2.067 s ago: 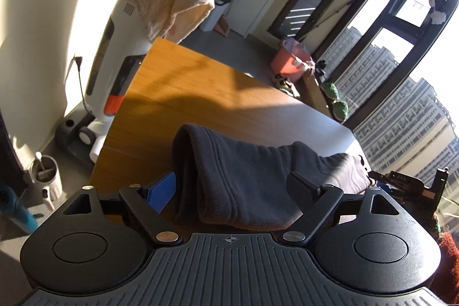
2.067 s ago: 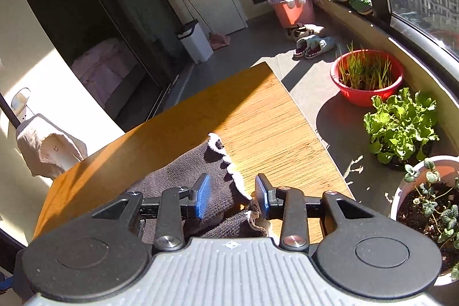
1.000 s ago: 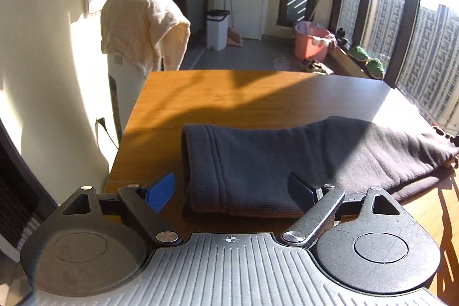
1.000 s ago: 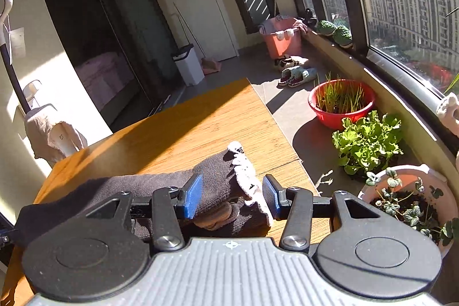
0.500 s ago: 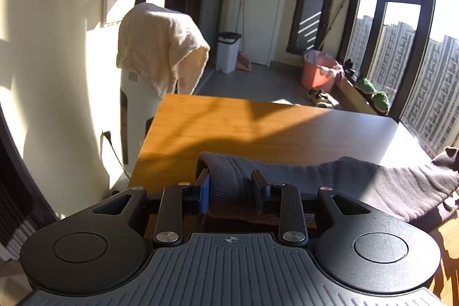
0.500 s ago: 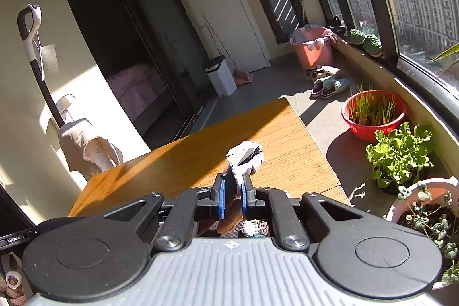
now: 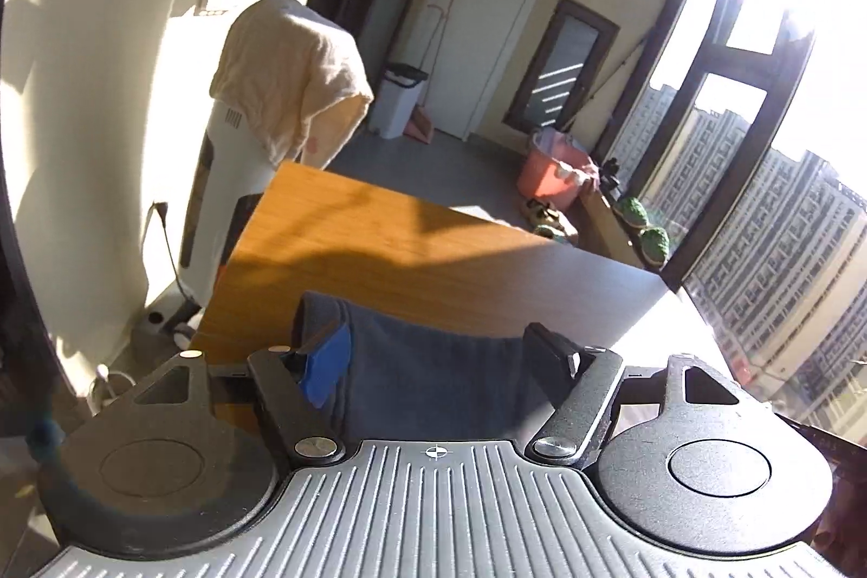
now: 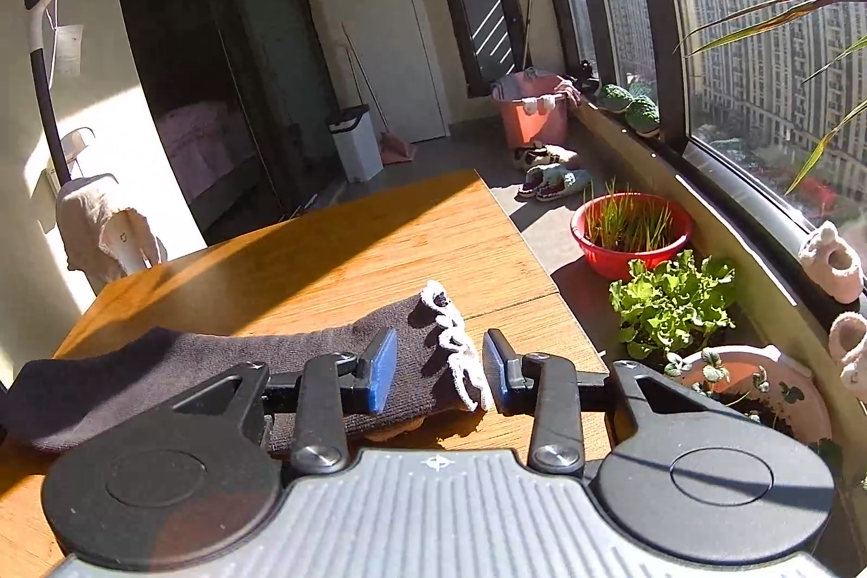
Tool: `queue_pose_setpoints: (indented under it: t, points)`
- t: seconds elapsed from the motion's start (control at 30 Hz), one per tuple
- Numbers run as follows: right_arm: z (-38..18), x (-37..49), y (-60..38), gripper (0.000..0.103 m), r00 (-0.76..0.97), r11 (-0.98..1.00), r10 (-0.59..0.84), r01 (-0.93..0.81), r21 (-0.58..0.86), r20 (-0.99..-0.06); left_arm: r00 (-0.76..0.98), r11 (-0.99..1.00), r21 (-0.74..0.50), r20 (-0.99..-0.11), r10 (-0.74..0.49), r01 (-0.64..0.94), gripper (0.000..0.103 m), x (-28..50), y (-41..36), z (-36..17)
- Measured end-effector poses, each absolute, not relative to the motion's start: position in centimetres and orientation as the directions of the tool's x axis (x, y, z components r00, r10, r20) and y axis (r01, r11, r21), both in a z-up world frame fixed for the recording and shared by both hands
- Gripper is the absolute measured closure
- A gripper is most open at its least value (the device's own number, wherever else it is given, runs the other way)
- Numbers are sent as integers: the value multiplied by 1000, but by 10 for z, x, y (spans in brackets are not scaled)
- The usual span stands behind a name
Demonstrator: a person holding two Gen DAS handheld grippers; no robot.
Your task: Fold clothes
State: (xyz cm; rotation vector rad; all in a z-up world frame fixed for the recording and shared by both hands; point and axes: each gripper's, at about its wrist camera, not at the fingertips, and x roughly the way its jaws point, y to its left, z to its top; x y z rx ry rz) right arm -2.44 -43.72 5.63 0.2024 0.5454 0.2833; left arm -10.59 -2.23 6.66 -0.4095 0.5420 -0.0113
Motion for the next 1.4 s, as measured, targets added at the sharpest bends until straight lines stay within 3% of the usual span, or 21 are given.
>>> queue_pose_setpoints:
  t: [0.1,0.23,0.47,0.53,0.7,0.8,1.4]
  points:
    - [49,-21,-417,61,785,922,371,-251,293,-496,790,926,-375,-553,-265,48,18,-70,-73,46]
    - [29,-5,-402,58,765,924,354,-199,325,-538,706,927,-367,-636,-313,80,18,-38,-101,11]
    - [23,14,-366,42,795,935,326,-192,299,-511,761,956,-292,-619,-198,11,18,-6,-86,-1]
    - [23,16,-355,32,795,941,319,-200,273,-516,777,974,-225,-614,-135,-8,18,1,-90,-4]
    - [25,17,-337,21,793,959,279,-205,194,-541,783,998,-60,-621,-44,9,4,7,-118,-8]
    - [26,18,-332,17,792,963,269,-206,174,-549,780,998,-64,-624,-52,15,1,7,-118,-6]
    - [27,17,-329,11,788,965,261,-207,160,-558,797,988,-155,-594,-110,20,0,-2,-105,-3]
